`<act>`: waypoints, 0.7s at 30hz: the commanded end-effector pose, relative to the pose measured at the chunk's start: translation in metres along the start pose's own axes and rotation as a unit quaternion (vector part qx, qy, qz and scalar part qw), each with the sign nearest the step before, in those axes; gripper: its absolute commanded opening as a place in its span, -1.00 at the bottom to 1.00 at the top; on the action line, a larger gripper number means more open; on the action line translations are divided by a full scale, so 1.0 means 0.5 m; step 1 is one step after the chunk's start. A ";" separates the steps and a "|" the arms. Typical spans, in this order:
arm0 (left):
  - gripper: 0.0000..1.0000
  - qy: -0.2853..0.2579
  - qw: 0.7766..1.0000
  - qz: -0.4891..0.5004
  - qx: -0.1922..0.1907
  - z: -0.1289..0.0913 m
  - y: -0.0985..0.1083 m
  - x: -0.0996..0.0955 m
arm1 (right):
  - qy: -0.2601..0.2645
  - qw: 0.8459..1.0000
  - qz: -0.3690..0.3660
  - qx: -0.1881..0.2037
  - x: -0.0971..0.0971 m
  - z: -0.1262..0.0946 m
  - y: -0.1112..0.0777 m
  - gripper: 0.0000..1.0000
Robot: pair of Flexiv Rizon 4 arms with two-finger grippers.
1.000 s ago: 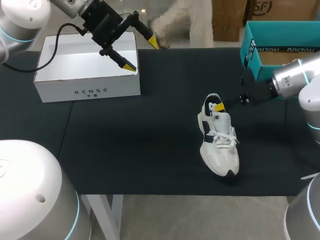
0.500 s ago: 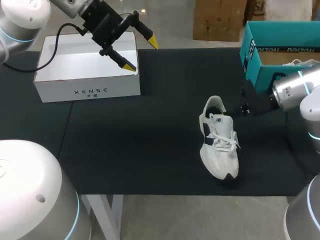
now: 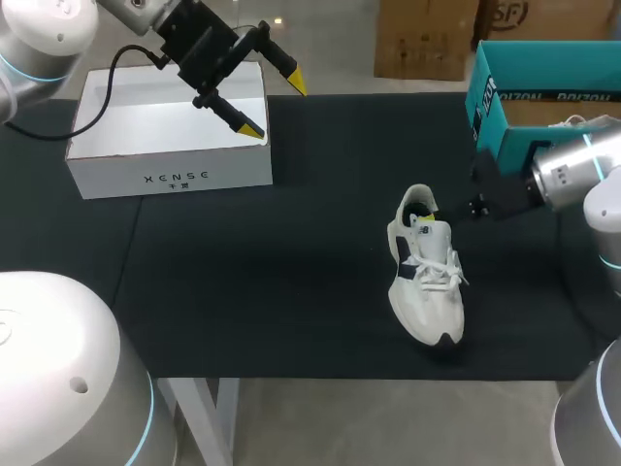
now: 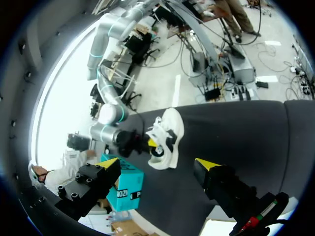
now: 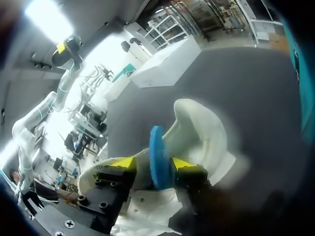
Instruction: Take the shoe out of the shoebox, open the shoe tongue, remove and reinsert the insole, then place the shoe into the shoebox
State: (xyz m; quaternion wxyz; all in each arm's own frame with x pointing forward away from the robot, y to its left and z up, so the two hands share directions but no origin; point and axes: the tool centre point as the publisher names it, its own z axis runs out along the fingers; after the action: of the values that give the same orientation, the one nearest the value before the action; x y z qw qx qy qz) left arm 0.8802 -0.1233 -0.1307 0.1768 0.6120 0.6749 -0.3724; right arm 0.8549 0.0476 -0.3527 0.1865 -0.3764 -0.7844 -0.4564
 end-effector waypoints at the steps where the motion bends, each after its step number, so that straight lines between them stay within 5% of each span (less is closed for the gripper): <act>1: 1.00 0.002 1.000 0.000 0.001 -0.001 0.002 -0.001 | -0.004 1.000 -0.005 0.000 0.001 -0.008 0.021 1.00; 21: 1.00 0.002 1.000 0.000 0.001 -0.001 0.002 -0.001 | -0.078 0.997 0.010 -0.007 0.003 -0.098 0.096 1.00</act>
State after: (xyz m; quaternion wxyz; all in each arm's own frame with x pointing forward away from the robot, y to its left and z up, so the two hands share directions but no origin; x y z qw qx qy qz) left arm 0.8803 -0.1233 -0.1307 0.1768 0.6120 0.6749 -0.3723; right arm 0.8966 0.0230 -0.3124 0.1360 -0.4099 -0.7861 -0.4421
